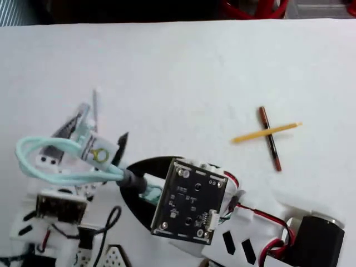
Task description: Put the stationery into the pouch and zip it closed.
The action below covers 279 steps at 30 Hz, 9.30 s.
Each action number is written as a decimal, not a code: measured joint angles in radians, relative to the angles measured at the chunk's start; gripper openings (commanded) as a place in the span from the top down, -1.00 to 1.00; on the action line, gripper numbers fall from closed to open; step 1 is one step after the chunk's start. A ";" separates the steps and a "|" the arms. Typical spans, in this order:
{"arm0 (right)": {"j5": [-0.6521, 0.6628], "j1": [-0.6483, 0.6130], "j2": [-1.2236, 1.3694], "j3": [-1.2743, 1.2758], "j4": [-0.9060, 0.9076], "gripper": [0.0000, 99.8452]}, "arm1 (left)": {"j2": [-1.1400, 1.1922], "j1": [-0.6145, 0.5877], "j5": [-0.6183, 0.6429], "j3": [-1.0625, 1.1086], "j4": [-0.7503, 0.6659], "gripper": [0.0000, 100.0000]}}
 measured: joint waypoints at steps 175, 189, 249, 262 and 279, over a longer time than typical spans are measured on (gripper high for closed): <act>0.071 0.931 -0.110 1.060 -1.094 0.32 | 0.015 0.359 0.269 0.273 -0.021 0.83; 0.216 0.918 -0.364 1.028 -0.730 0.50 | -0.003 0.359 0.068 0.230 0.175 0.82; -0.193 0.795 -0.318 1.666 -1.237 0.50 | 0.012 0.267 -0.040 0.103 0.282 0.89; -0.238 1.060 -0.318 1.666 -1.292 0.50 | 0.015 0.299 0.106 0.528 -0.592 0.90; -0.264 1.073 -0.318 1.679 -1.295 0.50 | 0.002 0.242 0.224 0.580 -0.353 0.78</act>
